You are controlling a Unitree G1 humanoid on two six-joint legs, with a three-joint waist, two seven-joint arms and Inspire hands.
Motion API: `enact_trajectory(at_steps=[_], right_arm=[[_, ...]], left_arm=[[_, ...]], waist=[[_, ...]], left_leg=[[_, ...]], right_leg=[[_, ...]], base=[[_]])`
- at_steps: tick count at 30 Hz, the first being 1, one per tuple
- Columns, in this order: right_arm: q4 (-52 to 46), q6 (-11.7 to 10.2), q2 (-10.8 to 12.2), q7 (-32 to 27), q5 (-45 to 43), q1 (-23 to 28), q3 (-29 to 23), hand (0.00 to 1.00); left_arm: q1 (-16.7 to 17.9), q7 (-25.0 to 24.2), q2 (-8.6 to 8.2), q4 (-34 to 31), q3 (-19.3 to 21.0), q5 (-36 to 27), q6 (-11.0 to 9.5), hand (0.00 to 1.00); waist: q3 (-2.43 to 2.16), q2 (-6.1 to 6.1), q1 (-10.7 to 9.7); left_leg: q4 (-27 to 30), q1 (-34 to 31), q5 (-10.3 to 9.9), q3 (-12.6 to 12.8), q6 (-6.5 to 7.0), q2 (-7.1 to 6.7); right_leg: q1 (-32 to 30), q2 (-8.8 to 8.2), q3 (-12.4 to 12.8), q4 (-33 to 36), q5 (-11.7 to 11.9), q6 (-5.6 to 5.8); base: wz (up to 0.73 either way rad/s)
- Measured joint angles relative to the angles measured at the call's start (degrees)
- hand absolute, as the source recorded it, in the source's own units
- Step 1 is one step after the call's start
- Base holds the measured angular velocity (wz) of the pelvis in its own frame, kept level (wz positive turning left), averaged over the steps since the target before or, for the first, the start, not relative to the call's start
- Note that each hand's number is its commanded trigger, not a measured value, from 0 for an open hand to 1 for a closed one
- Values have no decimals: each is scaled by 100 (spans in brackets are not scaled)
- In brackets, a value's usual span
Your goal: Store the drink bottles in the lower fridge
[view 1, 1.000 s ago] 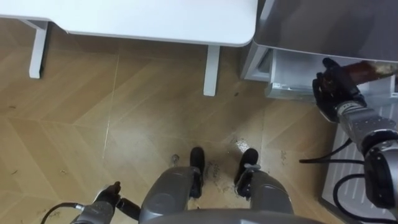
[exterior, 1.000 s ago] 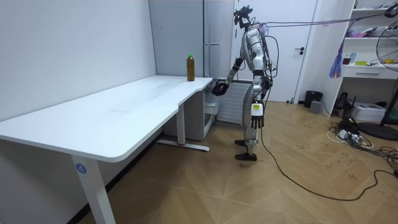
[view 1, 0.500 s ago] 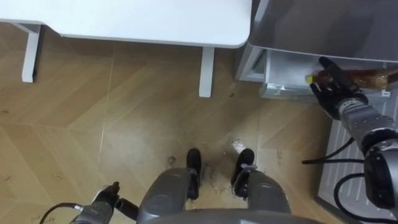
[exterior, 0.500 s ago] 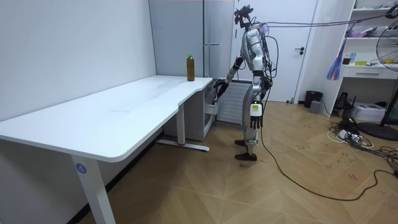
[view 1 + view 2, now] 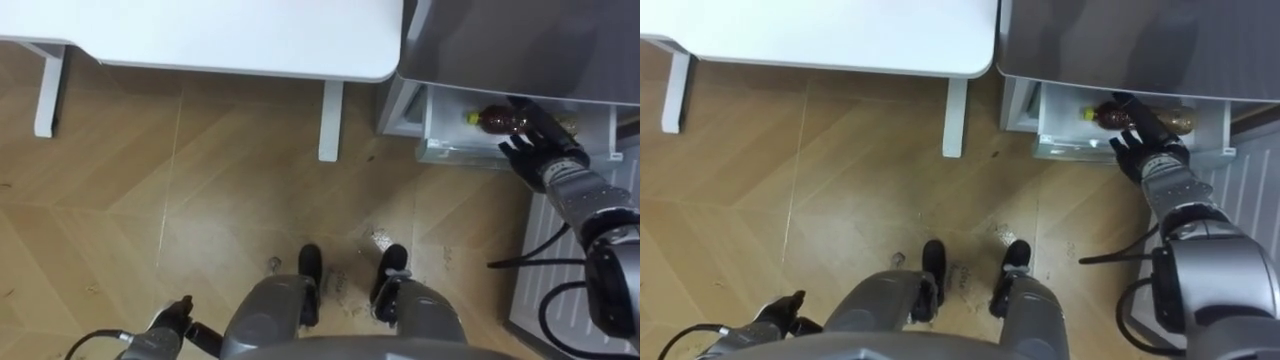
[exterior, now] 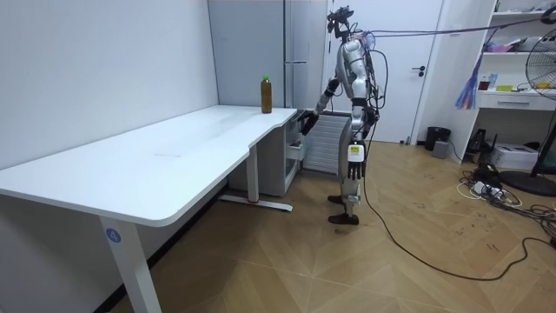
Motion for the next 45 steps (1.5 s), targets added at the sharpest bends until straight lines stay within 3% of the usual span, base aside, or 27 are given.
enact_trajectory(at_steps=[4, 11, 15, 22, 28, 31, 37, 43, 45], right_arm=[[56, 24, -3, 123, -271, 192, -41, 0], [263, 143, -70, 587, -702, 595, -368, 0], [223, 151, -135, 789, -1023, 1159, -432, 0], [221, 270, -102, 1247, -2032, 1886, -466, 0], [130, 276, -89, 1530, -2511, 2388, -466, 0], [193, 279, 0, 1597, -2818, 2543, -470, 0], [432, 350, 172, 1706, -3103, 2981, -423, 0], [697, 383, 525, 1703, -3206, 3404, -428, 0], [759, 404, 582, 1700, -3476, 3432, -424, 0]], left_arm=[[6, -5, 18, -14, 238, 18, 11, 0], [125, 12, 23, -15, 680, 26, 5, 0], [244, 29, 29, -34, 1134, 42, -21, 0], [518, 94, 130, -185, 1657, 59, -55, 0], [483, 181, 156, -242, 1868, 434, -82, 0], [506, 236, 137, -248, 1867, 499, -81, 0], [722, 288, 113, -248, 1945, 923, -73, 0], [794, 338, 58, -228, 2007, 1175, -26, 0], [798, 398, -37, -223, 2129, 1179, -25, 0]], waist=[[-6, 7, -69], [-16, 11, -210], [-139, -33, -269], [-231, -209, -469], [-229, -255, -514], [-214, -231, -617], [-202, -238, -607], [-192, -266, -633], [-192, -266, -630]], left_leg=[[-4, 100, -31, -10, -28, 44], [-97, 557, -112, -7, -66, 77], [-240, 896, -117, 6, -75, 71], [-349, 1448, -168, -29, -117, 90], [-310, 1782, -259, -69, -154, 127], [-321, 1942, -285, -142, -164, 126], [-455, 2308, -351, -141, -207, 145], [-502, 2541, -437, -179, -237, 167], [-506, 2594, -474, -178, -228, 166]], right_leg=[[240, 55, -132, -204, 20, 3], [720, 121, -134, -332, -16, 18], [1018, 146, -74, -396, -63, 44], [1593, 206, -78, -557, -107, 69], [1976, 251, -80, -600, -154, 64], [2192, 265, -143, -700, -177, 80], [2469, 325, -50, -701, -264, 82], [2727, 370, -69, -774, -336, 86], [2746, 370, -62, -780, -343, 97]], base=[[14], [0], [-1], [0], [1], [9], [-8], [-1], [-7]])
